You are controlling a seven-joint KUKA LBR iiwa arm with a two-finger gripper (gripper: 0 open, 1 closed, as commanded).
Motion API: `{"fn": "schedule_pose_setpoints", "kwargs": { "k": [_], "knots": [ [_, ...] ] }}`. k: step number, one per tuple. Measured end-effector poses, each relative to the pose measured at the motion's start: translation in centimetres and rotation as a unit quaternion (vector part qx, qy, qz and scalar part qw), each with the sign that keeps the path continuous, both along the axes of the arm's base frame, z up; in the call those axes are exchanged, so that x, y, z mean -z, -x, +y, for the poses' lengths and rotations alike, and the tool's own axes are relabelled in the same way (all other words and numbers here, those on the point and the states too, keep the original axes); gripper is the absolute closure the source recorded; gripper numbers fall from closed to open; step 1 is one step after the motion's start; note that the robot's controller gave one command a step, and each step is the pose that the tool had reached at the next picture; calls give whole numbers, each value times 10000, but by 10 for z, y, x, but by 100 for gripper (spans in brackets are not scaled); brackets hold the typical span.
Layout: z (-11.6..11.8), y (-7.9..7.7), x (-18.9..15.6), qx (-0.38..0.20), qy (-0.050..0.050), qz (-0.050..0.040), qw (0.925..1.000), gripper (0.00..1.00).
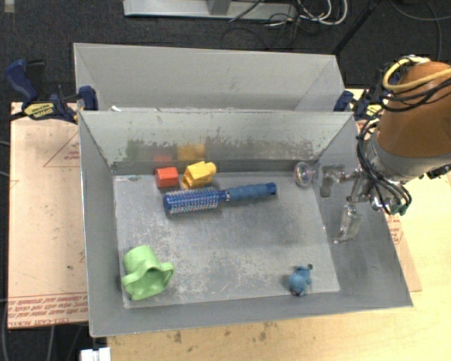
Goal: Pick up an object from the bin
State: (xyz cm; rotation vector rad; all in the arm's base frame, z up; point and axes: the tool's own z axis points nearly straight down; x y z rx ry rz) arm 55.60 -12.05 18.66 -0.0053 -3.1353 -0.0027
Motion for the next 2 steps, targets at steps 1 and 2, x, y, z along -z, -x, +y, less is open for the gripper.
{"fn": "schedule_pose_setpoints", "kwargs": {
  "k": [1,2],
  "knots": [
    [72,-1,40,468,-14,-14,9989,0],
    [83,-91,97,206,2,-56,9998,0]
  ]
}}
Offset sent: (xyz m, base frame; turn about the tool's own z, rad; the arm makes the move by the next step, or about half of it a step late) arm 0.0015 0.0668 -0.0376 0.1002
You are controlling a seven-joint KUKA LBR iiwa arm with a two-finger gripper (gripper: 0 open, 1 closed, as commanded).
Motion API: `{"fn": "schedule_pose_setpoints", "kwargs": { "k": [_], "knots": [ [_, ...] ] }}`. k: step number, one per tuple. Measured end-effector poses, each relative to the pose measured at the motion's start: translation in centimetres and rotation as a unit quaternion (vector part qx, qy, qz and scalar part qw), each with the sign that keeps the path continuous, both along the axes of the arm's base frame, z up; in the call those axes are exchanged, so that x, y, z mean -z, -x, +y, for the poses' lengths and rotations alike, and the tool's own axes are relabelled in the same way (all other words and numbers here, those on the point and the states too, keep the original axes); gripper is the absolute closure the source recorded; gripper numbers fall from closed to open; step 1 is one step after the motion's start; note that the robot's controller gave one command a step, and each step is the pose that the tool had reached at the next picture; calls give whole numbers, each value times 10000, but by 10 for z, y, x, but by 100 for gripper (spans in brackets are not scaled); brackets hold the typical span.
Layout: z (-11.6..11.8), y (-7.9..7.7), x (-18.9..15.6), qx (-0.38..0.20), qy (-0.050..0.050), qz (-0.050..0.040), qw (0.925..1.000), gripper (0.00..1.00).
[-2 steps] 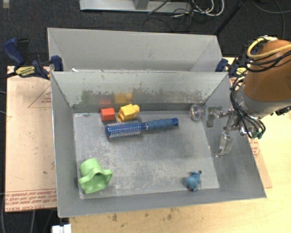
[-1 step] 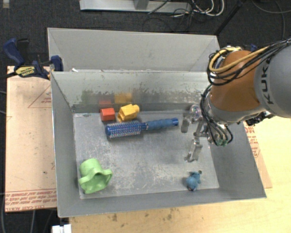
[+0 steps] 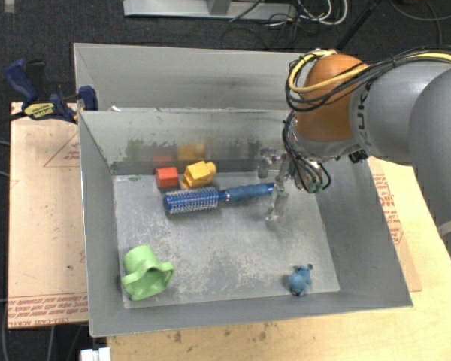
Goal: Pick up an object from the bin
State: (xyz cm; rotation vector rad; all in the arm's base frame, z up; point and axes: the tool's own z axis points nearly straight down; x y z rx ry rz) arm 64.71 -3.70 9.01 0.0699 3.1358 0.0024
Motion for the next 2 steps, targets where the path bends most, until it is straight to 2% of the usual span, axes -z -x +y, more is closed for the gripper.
{"fn": "schedule_pose_setpoints", "kwargs": {
  "k": [1,2],
  "knots": [
    [-18,32,20,-1921,8,25,9814,0],
    [44,-5,19,-1970,0,-17,9804,0]
  ]
}}
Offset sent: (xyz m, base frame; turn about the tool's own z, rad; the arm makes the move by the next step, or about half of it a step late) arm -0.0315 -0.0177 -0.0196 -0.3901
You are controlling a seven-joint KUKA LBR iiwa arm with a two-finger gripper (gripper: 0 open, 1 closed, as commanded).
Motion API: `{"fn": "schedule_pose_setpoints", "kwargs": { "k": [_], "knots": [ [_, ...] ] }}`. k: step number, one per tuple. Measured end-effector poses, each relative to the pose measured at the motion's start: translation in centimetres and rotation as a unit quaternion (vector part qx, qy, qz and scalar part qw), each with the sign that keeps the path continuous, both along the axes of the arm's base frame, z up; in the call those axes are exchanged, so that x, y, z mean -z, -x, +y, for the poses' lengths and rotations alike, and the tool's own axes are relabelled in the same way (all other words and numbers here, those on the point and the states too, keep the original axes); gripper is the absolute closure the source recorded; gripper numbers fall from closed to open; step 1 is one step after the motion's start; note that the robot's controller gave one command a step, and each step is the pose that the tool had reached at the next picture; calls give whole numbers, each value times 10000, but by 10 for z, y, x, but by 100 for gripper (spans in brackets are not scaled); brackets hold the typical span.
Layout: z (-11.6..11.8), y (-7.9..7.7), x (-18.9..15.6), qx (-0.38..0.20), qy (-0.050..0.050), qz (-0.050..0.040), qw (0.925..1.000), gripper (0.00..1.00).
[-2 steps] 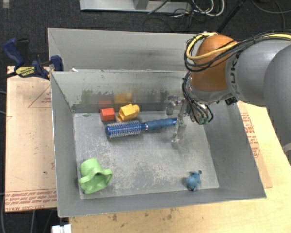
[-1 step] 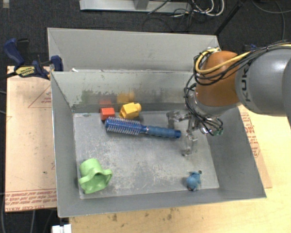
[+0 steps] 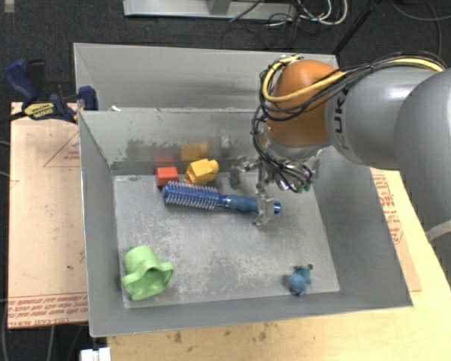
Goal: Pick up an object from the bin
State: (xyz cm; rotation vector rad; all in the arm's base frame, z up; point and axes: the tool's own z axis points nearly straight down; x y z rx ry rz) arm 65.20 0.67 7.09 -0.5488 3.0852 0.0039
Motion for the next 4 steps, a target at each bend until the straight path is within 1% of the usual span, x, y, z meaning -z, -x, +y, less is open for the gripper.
{"fn": "schedule_pose_setpoints", "kwargs": {
  "k": [1,2,3,4],
  "knots": [
    [-4,1,0,21,12,16,10000,100],
    [-2,9,-112,87,13,-19,10000,100],
    [7,-3,6,45,10,52,10000,100],
    [3,43,-135,-245,19,-9,9997,100]
  ]
}}
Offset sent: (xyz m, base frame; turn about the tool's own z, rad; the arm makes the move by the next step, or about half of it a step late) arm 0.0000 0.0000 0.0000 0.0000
